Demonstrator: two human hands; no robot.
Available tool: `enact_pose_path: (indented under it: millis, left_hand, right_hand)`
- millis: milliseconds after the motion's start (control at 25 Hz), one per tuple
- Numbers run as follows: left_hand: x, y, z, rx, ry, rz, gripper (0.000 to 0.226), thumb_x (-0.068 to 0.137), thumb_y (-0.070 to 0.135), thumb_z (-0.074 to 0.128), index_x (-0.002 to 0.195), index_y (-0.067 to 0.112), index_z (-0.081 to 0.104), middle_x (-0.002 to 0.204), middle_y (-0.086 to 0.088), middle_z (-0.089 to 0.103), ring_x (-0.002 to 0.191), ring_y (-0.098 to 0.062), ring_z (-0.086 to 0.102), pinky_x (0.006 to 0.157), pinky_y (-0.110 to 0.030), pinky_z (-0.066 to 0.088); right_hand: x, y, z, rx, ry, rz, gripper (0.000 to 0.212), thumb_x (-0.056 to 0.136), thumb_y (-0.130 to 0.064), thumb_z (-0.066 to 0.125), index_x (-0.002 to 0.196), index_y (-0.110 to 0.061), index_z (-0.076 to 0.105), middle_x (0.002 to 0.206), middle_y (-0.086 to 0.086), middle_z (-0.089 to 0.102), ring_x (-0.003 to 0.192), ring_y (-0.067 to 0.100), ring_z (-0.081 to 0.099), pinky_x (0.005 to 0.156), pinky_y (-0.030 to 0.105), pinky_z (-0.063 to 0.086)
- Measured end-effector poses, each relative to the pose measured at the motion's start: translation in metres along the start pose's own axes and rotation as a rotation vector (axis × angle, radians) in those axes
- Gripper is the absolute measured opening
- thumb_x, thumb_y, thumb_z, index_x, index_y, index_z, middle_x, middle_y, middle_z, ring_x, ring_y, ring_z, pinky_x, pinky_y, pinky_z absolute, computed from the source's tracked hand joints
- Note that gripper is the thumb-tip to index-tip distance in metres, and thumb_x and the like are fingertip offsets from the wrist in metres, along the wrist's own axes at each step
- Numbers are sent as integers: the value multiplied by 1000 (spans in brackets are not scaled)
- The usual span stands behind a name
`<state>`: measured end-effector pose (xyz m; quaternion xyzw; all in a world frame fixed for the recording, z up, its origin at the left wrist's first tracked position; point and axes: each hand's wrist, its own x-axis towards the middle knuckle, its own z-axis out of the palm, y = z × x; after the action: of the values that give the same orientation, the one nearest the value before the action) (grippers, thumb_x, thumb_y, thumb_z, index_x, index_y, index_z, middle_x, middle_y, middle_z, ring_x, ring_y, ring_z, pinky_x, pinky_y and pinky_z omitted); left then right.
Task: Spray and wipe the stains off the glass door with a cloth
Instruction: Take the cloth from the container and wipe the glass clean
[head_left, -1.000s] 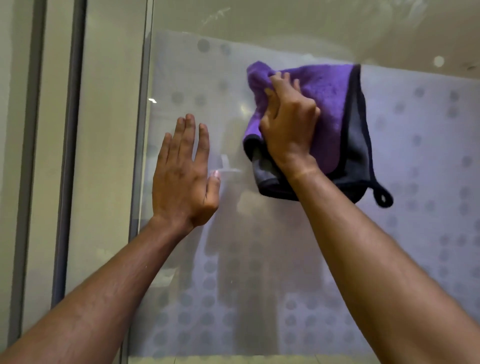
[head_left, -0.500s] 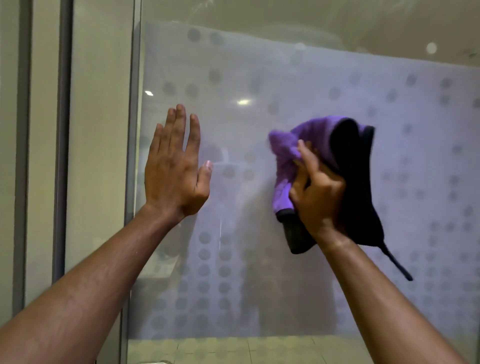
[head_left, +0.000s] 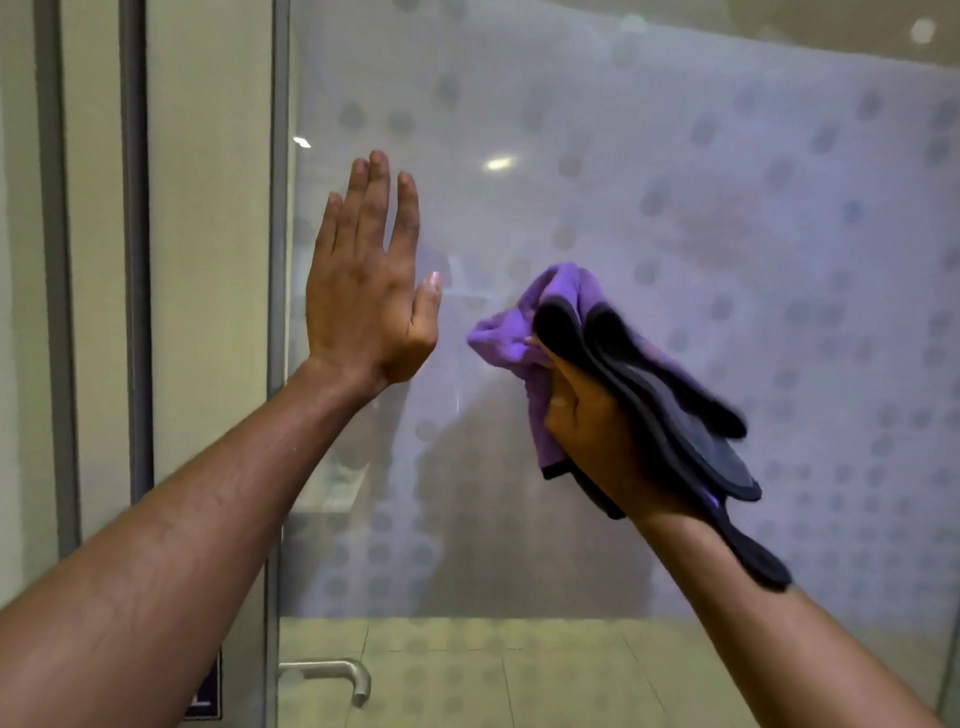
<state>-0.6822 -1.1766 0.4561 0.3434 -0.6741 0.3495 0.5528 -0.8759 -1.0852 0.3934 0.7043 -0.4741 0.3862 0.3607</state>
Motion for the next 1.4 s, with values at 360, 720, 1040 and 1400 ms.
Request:
enact_pose_path:
  millis: [360,720,1040,1400]
  left_hand:
    - [-2,0,1,12,2,6,80,89,39,35,156,5,10,163,-21,3,152,-31,1,124,-42,0]
    - [-2,-1,4,-19,31,11,78,88,37,38,155,4,15,163,-22,7,152,-32,4,123,-41,1]
    - [-2,-2,5,-36,37,6,78,87,38,37,154,2,18,162,-23,8,152,-32,5,122,-42,2]
    - [-2,1,4,-14,49,16,78,87,38,36,154,2,17,162,-23,9,152,-34,6,123,-44,4]
  right_hand:
    - [82,20,-10,32,820,243,32,82,5,58,112,3,70,112,23,70,106,42,65,95,31,43]
    - [63,12,14,48,642,124,46,90,-16,62,128,10,56,136,28,53,131,36,47,114,37,34]
    - [25,44,-2,-169,828,159,28,84,2,63,111,4,70,113,24,69,102,34,69,89,35,52]
    - [53,96,-52,-206,952,519,32,83,-14,60,109,0,72,110,20,71,97,44,68,74,43,54]
